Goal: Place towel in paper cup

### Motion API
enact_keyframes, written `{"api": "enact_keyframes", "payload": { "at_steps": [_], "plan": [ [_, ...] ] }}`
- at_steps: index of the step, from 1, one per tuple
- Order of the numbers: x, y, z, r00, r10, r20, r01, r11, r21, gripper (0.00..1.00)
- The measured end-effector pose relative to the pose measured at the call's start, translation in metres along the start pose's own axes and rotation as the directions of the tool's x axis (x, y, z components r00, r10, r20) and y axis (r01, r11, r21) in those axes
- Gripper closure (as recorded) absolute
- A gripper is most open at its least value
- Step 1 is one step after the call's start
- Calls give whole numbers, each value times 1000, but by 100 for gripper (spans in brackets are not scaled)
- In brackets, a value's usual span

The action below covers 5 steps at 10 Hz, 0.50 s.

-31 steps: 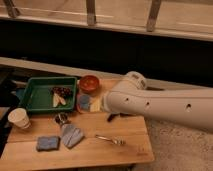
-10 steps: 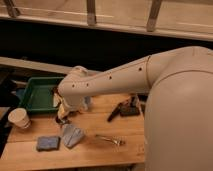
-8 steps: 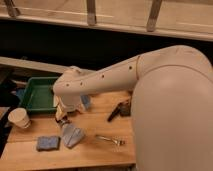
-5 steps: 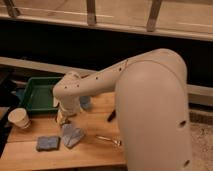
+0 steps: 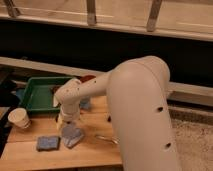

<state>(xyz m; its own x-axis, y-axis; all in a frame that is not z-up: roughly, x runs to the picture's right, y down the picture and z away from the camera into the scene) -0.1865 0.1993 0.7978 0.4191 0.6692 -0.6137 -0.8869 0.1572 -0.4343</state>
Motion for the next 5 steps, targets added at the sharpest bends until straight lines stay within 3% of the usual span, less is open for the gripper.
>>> {"api": "enact_keyframes", "payload": {
  "at_steps": [2, 4, 5],
  "plan": [
    [5, -2, 21, 999, 22, -32, -24, 998, -51, 22],
    [7, -3, 29, 999, 32, -39, -35, 997, -74, 36],
    [8, 1, 30, 999, 20, -42, -22, 998, -57, 48]
  ]
}}
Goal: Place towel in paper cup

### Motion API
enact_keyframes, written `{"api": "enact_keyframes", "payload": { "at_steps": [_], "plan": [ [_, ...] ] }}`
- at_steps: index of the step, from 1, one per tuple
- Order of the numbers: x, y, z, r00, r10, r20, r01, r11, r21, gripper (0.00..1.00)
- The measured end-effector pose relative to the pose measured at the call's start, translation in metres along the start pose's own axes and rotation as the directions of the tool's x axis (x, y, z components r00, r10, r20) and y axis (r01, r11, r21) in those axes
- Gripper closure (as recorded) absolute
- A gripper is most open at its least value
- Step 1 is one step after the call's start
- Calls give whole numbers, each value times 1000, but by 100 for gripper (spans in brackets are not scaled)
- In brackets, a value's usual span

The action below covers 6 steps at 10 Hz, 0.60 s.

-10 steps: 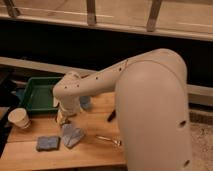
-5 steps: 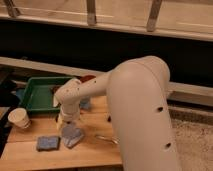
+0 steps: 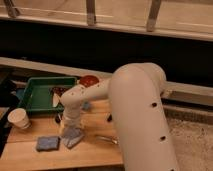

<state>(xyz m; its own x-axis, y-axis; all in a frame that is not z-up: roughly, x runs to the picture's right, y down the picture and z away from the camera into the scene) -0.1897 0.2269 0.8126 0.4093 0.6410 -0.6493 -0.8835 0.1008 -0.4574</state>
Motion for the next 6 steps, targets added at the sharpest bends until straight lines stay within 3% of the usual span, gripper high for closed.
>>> {"api": "enact_keyframes", "payload": {
  "at_steps": [1, 2, 4, 6],
  "plan": [
    [0, 1, 0, 1000, 1, 1, -1, 1000, -2, 58],
    [0, -1, 0, 1000, 2, 0, -2, 1000, 0, 76],
    [0, 0, -1, 1000, 1, 0, -1, 1000, -1, 95],
    [-1, 4, -15, 999, -11, 33, 10, 1000, 25, 100]
  ]
}}
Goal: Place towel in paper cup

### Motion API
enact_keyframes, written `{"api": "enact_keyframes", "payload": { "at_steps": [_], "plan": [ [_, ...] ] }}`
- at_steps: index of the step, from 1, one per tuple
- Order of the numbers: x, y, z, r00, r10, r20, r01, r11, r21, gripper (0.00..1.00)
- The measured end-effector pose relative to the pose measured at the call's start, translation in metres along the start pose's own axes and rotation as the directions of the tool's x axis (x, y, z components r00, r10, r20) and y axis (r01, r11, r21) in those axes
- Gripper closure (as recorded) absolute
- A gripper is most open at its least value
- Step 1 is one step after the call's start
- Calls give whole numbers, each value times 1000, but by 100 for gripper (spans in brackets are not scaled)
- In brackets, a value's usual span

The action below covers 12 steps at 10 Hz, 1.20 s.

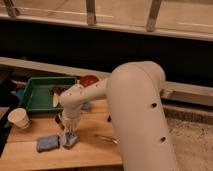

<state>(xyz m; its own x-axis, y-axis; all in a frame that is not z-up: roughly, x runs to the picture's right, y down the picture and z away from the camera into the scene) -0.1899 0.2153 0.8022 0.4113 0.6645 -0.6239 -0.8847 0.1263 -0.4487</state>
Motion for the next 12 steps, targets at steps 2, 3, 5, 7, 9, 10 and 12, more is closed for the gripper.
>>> {"api": "enact_keyframes", "payload": {
  "at_steps": [2, 3, 5, 7, 9, 10, 12],
  "plan": [
    [-3, -2, -29, 999, 3, 53, -5, 1000, 30, 100],
    [-5, 0, -53, 996, 1, 92, -6, 999, 53, 100],
    [-15, -4, -92, 987, -3, 163, -11, 997, 83, 100],
    [-32, -20, -134, 971, 3, 241, -30, 994, 106, 100],
    [-56, -24, -163, 948, -23, 317, -9, 995, 99, 100],
    [-69, -18, -166, 942, -40, 334, 13, 996, 84, 100],
    [-97, 8, -166, 930, -82, 359, 71, 997, 44, 100]
  ]
}}
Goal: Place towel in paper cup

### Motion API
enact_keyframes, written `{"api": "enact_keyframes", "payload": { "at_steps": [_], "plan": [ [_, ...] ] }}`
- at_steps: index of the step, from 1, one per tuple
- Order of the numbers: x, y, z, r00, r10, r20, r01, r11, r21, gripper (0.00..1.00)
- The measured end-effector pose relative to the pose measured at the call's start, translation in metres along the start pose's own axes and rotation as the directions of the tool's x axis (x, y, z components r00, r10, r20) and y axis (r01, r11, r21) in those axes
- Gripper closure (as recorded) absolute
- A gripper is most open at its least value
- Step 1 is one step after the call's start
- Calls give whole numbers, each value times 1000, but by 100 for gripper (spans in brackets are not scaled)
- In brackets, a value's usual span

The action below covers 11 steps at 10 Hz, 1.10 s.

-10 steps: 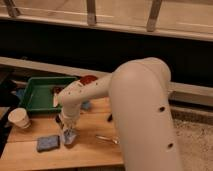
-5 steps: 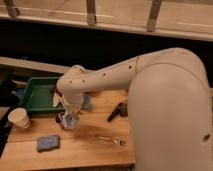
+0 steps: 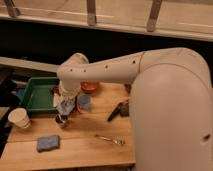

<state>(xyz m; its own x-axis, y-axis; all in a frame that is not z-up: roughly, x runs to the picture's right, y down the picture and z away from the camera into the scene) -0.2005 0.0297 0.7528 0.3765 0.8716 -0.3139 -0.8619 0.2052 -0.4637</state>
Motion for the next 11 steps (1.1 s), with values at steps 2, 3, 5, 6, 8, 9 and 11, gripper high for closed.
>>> {"api": "enact_keyframes", "payload": {
  "at_steps": [2, 3, 5, 6, 8, 9, 11],
  "plan": [
    [-28, 36, 15, 998, -60, 10, 60, 997, -57, 100],
    [-30, 37, 16, 998, -64, 11, 65, 996, -59, 100],
    [-31, 34, 16, 998, -61, 11, 61, 997, -56, 100],
    [-31, 37, 16, 998, -64, 11, 65, 996, -58, 100],
    [-30, 34, 17, 998, -61, 11, 61, 997, -57, 100],
    [-31, 35, 17, 998, -66, 16, 67, 996, -58, 100],
    [-47, 52, 17, 992, -121, 37, 123, 990, -72, 100]
  ]
}}
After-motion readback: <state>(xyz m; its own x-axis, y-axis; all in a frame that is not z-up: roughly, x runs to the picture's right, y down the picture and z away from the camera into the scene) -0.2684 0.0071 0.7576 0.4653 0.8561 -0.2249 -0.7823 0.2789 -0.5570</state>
